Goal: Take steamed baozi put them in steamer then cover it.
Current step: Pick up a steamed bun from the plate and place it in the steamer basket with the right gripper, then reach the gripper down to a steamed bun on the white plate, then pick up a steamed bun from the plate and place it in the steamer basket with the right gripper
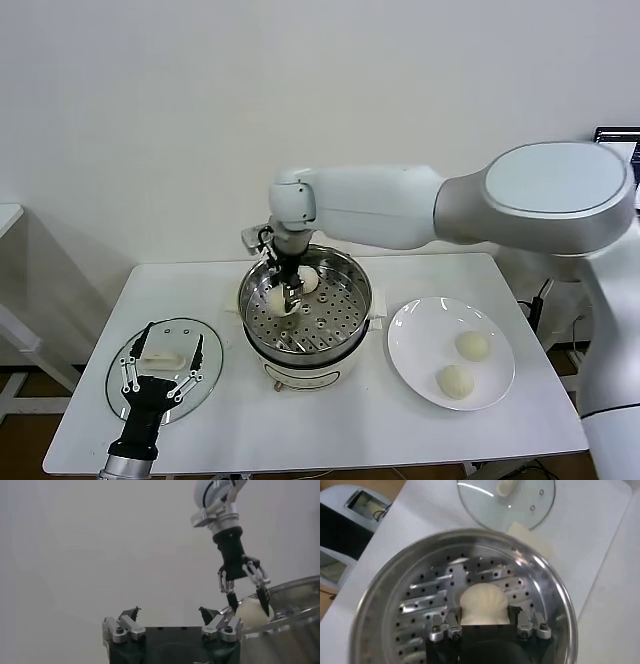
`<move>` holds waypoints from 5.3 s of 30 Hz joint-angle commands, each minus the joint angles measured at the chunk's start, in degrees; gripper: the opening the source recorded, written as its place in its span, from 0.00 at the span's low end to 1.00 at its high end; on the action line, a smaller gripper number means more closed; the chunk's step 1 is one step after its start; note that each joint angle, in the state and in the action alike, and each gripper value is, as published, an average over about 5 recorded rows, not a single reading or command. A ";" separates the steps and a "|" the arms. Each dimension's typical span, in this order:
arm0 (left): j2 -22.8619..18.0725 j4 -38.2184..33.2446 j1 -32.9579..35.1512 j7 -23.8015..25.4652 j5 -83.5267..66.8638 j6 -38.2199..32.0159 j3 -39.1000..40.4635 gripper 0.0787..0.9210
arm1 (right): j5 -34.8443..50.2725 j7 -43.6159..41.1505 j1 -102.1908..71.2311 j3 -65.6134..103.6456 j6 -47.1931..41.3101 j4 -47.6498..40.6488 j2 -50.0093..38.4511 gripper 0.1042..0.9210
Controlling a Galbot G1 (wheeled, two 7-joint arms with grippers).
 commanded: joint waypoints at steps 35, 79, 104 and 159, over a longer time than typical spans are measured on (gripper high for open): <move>0.05 -0.39 -0.46 -0.07 0.60 0.71 0.75 0.88 | -19.22 -14.46 4.11 6.09 7.67 22.39 -52.11 0.88; -1.61 -0.14 1.63 -0.27 2.67 0.38 0.56 0.88 | -33.52 -6.49 -27.97 19.23 8.38 17.11 -52.67 0.77; 0.56 0.09 -0.03 -0.57 1.98 0.17 2.56 0.88 | -27.61 -12.70 8.35 15.79 33.51 20.09 -32.05 0.70; -0.04 -0.16 0.47 -0.93 1.39 -0.48 1.09 0.88 | -58.08 -8.28 -10.64 19.81 58.70 19.83 -15.19 0.88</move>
